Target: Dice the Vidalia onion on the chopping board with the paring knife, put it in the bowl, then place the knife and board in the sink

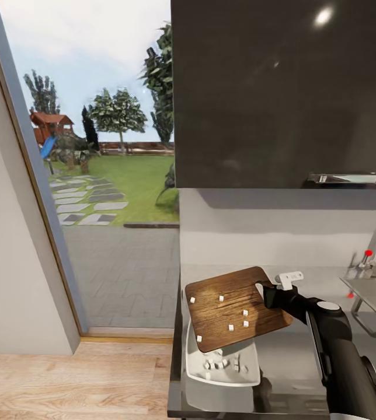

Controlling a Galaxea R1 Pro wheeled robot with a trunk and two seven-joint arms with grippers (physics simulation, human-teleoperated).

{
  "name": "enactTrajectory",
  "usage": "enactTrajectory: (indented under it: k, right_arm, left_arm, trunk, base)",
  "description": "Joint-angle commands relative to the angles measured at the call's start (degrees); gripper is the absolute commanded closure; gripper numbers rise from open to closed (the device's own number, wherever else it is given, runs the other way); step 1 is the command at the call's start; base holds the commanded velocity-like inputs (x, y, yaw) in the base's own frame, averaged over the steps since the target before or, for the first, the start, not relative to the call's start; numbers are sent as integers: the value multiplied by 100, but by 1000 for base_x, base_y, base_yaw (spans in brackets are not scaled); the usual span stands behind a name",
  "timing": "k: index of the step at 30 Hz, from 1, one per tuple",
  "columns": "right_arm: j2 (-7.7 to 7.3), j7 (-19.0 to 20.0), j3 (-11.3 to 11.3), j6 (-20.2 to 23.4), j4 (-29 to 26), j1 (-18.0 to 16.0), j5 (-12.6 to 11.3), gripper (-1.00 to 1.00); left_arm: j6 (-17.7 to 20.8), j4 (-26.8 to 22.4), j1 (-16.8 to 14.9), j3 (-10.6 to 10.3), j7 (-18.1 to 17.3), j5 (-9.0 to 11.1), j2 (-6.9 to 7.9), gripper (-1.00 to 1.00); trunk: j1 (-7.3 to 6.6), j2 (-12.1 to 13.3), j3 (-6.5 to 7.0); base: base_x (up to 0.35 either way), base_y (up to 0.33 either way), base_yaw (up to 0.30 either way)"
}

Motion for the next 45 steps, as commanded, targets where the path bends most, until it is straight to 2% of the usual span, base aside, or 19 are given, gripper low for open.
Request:
enactTrajectory:
  k: [1, 21, 28, 45]
  right_arm:
    - [6, 59, -13, 12, -6, -3, 55, 100]
    - [-12, 57, -31, 1, -5, -3, 62, 100]
    - [-12, 49, -7, -194, -2, -3, 64, 100]
    - [-47, 42, -13, -208, 3, -3, 76, 100]
  left_arm:
    - [-5, -9, 3, 49, -34, -41, -8, -100]
    - [0, -9, 3, 49, -34, -41, -9, -100]
    - [3, -9, 3, 49, -34, -40, -8, -100]
    - [1, 17, 3, 49, -34, -41, -10, -100]
  trunk:
    - [2, -3, -1]
    - [2, -3, -1]
    - [2, -3, -1]
    - [2, -3, -1]
  base:
    - [0, 0, 0]
    - [0, -32, 0]
    - [0, -9, 0]
    - [-27, -62, 0]
